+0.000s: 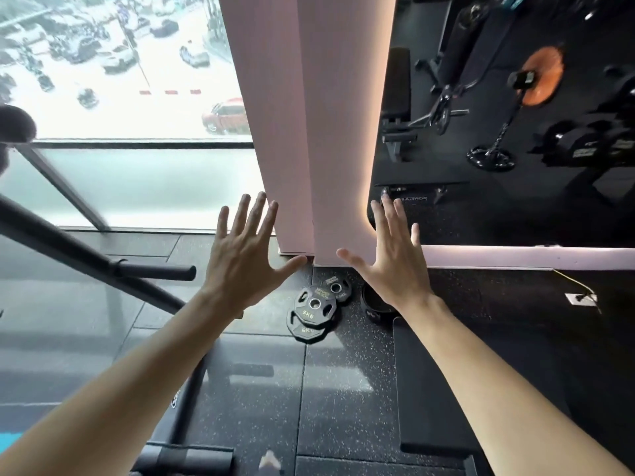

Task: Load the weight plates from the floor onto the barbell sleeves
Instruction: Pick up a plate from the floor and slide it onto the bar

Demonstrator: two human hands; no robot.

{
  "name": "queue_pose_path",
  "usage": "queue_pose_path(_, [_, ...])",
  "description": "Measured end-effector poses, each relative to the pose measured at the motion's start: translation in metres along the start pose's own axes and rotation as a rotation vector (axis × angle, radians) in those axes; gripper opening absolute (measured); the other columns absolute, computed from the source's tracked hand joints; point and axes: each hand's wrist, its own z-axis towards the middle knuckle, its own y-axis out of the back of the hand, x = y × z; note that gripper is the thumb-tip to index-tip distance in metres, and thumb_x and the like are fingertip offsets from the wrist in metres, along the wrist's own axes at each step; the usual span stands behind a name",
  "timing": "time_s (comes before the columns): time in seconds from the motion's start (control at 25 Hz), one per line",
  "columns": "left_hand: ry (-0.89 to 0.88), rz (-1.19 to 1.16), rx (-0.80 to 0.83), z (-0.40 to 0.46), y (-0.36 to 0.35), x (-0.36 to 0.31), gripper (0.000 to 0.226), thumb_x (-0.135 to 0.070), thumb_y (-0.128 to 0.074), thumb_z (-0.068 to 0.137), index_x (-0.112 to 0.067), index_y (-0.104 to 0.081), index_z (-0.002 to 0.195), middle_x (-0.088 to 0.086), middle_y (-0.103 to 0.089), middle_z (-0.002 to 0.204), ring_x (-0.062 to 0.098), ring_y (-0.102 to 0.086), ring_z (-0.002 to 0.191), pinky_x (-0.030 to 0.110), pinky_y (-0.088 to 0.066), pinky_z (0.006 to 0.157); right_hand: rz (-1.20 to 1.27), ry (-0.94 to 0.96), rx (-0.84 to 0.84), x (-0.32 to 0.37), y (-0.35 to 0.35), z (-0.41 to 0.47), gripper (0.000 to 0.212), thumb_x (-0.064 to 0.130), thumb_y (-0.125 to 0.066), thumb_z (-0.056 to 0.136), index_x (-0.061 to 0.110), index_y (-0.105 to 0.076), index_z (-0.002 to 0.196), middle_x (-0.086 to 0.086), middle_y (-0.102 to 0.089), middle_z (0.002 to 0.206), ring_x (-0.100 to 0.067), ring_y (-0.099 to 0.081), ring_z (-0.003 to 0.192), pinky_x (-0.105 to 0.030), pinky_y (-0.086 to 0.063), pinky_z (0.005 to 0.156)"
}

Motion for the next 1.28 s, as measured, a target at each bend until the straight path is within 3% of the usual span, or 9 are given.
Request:
queue_pose_path(0.36, [0.082,-0.026,0.122,0.102,-0.117,0.046,0.106,-0.087,-0.020,0.083,-0.013,-0.021,0.159,0.010,-0.014,0.167,0.029,-0.008,0.155,0.056,-0.009,0.123,-0.026,-0.103,0.095,-0.042,-0.104,0.113,0.104,0.085,-0.031,0.083,0.017,-0.015,0.159,-0.005,-0.008,0.168,-0.022,-0.002,0.155,-0.062,-0.018,0.118])
queue_pose_path(0.76, [0.093,-0.057,0.505,0.218,-0.321,0.085,0.101,-0.082,-0.002,0.086,-0.014,-0.007,0.160,0.010,-0.005,0.168,0.030,-0.005,0.155,0.052,-0.001,0.124,-0.003,-0.354,0.308,-0.093,-0.293,0.246,0.094,0.074,-0.043,0.088,0.013,-0.020,0.157,-0.011,-0.017,0.165,-0.029,-0.013,0.153,-0.057,-0.027,0.117])
queue_pose_path(0.88, [0.144,-0.033,0.654,0.214,-0.417,0.089,0.097,-0.078,-0.001,0.088,-0.013,-0.006,0.160,0.011,-0.008,0.168,0.030,-0.007,0.155,0.053,-0.010,0.124,0.028,-0.458,0.416,-0.132,-0.380,0.247,0.092,0.069,-0.049,0.089,0.012,-0.020,0.156,-0.011,-0.018,0.165,-0.029,-0.014,0.152,-0.055,-0.028,0.117])
queue_pose_path(1.04, [0.251,-0.031,0.810,0.187,-0.561,0.086,0.090,-0.070,-0.024,0.093,-0.010,-0.013,0.159,0.013,-0.018,0.166,0.032,-0.017,0.153,0.054,-0.017,0.122,0.012,-0.570,0.546,-0.192,-0.510,0.226,0.094,0.069,-0.052,0.087,0.015,-0.019,0.156,-0.009,-0.018,0.164,-0.029,-0.017,0.151,-0.057,-0.032,0.114])
queue_pose_path(1.28, [0.321,-0.089,0.971,0.146,-0.773,0.066,0.087,-0.065,-0.035,0.096,-0.010,-0.011,0.159,0.014,-0.017,0.165,0.032,-0.018,0.152,0.053,-0.018,0.122,-0.010,-0.635,0.671,-0.263,-0.704,0.175,0.095,0.068,-0.055,0.087,0.018,-0.014,0.157,-0.007,-0.015,0.165,-0.029,-0.019,0.150,-0.053,-0.034,0.112])
